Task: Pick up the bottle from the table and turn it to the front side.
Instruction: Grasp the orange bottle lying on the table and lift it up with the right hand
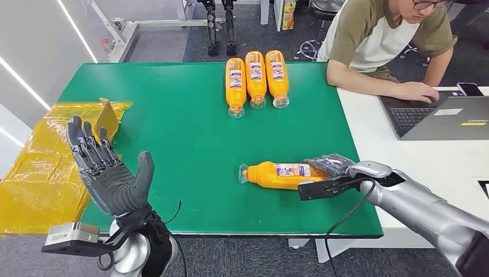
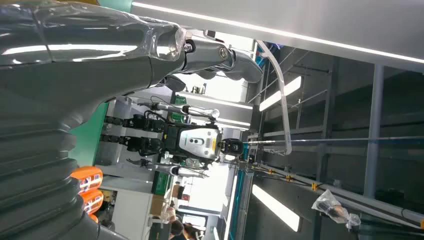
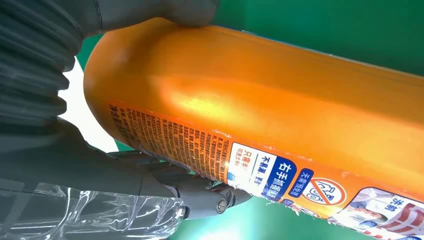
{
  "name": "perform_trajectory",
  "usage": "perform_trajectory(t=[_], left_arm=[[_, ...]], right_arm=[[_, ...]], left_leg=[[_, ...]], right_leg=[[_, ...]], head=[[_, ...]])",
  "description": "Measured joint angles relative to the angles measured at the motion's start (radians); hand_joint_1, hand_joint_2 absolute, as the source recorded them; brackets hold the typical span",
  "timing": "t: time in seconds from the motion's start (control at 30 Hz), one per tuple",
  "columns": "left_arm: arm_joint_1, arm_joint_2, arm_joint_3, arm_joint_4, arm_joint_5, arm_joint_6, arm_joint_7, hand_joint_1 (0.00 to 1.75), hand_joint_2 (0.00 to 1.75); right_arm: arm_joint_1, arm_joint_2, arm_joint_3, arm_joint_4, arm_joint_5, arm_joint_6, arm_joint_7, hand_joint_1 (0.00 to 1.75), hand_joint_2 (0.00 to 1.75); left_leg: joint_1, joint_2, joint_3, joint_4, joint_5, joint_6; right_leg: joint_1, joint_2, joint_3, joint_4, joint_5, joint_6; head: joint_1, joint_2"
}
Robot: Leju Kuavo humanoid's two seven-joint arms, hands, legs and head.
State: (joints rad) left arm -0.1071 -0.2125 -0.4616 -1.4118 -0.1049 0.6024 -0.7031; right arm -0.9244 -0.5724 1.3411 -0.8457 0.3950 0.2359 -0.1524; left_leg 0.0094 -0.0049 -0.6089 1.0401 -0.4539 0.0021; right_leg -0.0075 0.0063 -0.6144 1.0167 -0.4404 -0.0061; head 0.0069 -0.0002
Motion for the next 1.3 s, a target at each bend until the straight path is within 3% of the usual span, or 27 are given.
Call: perform_trajectory(t=[0.3, 0.43, 0.53, 0.6, 0.73, 0.9, 1.1, 1.3], left_arm=[[0.0, 0.0, 0.0, 0.0, 0.001, 0.002, 0.0, 0.0, 1.75], [0.0, 0.0, 0.0, 0.0, 0.001, 0.002, 0.0, 0.0, 1.75], [0.0, 0.0, 0.0, 0.0, -0.001, 0.002, 0.0, 0.0, 1.75], [0.001, 0.0, 0.0, 0.0, -0.006, 0.002, 0.0, 0.0, 1.75], [-0.009, -0.004, 0.0, 0.026, -0.018, -0.041, 0.0, 0.0, 1.75], [-0.079, -0.049, 0.009, 0.218, -0.021, -0.172, 0.002, 0.0, 1.75], [-0.134, -0.078, 0.021, 0.419, -0.014, -0.31, 0.015, 0.0, 1.75], [-0.168, -0.09, 0.021, 0.54, 0.021, -0.437, 0.035, 0.0, 1.75]], right_arm=[[0.002, 0.02, -0.002, 0.036, 0.004, -0.013, -0.006, 1.37, 1.75], [0.004, 0.024, -0.004, 0.043, 0.004, -0.023, -0.011, 1.7, 1.75], [0.032, 0.033, -0.022, 0.047, 0.003, -0.109, -0.018, 1.75, 1.75], [0.082, 0.054, -0.056, 0.052, 0.004, -0.251, -0.022, 1.75, 1.75], [0.241, 0.148, -0.207, 0.057, 0.071, -0.61, -0.086, 1.75, 1.75], [0.42, 0.267, -0.431, -0.037, 0.121, -0.865, -0.221, 1.75, 1.75], [0.553, 0.396, -0.67, -0.144, 0.145, -0.907, -0.404, 1.75, 1.75], [0.593, 0.504, -0.772, -0.163, 0.151, -0.907, -0.446, 1.75, 1.75]], left_leg=[[0.0, 0.001, 0.003, 0.0, 0.0, 0.0], [0.0, 0.001, 0.003, 0.0, 0.0, 0.0], [0.001, 0.001, 0.004, 0.0, 0.0, 0.0], [0.001, 0.0, 0.004, 0.0, 0.0, 0.0], [0.001, -0.002, 0.003, 0.0, 0.0, 0.0], [0.001, -0.005, 0.001, -0.001, 0.0, -0.001], [0.001, -0.003, -0.001, -0.001, 0.0, -0.001], [0.001, 0.0, -0.001, -0.001, 0.0, 0.0]], right_leg=[[0.0, 0.001, 0.002, 0.0, 0.001, 0.0], [0.0, 0.001, 0.003, 0.0, 0.001, 0.0], [0.001, 0.0, 0.004, 0.0, 0.001, 0.0], [0.001, 0.0, 0.005, 0.0, 0.001, 0.0], [0.001, -0.002, 0.004, 0.0, 0.001, 0.0], [0.001, -0.004, 0.002, 0.0, -0.001, 0.0], [0.001, -0.002, 0.0, 0.0, -0.001, 0.0], [0.001, 0.0, -0.002, 0.0, -0.001, 0.0]], head=[[0.0, 0.0], [0.0, 0.0], [0.0, 0.0], [0.0, 0.0], [0.0, 0.0], [0.0, 0.0], [0.0, 0.0], [0.0, 0.0]])
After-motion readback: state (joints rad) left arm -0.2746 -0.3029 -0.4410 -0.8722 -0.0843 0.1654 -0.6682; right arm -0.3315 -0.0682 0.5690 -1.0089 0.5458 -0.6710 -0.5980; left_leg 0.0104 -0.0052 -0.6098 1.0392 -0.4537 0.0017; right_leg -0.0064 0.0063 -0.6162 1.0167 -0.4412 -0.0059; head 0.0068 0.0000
